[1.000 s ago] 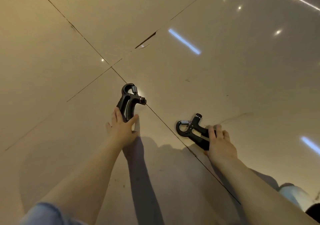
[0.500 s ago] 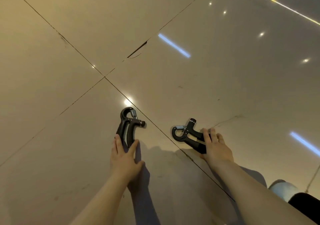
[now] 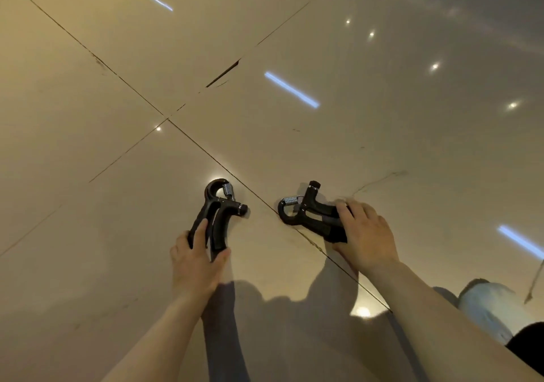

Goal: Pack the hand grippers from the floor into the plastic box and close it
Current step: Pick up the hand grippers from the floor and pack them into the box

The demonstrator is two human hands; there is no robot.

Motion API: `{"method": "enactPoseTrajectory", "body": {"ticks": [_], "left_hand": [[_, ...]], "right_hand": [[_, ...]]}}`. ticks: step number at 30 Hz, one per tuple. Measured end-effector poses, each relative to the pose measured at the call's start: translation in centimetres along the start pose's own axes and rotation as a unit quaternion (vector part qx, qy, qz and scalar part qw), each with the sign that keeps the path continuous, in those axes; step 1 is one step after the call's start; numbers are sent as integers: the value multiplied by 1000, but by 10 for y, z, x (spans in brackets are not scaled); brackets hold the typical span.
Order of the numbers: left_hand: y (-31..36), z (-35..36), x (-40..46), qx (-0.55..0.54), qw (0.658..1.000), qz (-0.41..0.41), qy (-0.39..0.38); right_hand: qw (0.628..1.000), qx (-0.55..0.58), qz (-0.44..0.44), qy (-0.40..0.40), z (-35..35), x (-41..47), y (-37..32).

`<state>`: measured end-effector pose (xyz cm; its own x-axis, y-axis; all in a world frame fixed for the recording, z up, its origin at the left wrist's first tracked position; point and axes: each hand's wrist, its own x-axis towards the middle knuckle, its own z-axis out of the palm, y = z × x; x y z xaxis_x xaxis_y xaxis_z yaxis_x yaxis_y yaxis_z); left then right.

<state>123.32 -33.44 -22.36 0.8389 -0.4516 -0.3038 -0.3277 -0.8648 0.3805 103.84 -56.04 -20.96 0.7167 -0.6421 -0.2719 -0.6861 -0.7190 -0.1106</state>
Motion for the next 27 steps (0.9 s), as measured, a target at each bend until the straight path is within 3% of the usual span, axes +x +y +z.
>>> {"method": "enactPoseTrajectory", "body": {"ticks": [7,14,19,22,24,27], "left_hand": [[-1,3,-6,12,999,30,-16],[5,16,2,-30,996,38,77],[1,-27,20,68,991,111,-15],[10,-86,22,176,957,229,-19],[27,-125,13,259,908,329,-32],[43,-170,-18,336,853,394,-70]], "right_hand": [[998,27,52,-10,22,-75,-40],[988,116,92,39,56,-112,-59],[996,68,61,-14,46,-104,-55],[994,16,66,-83,28,-102,-59],[991,-42,46,-120,8,-105,-64],[992,-68,5,-104,-32,-118,-78]]}}
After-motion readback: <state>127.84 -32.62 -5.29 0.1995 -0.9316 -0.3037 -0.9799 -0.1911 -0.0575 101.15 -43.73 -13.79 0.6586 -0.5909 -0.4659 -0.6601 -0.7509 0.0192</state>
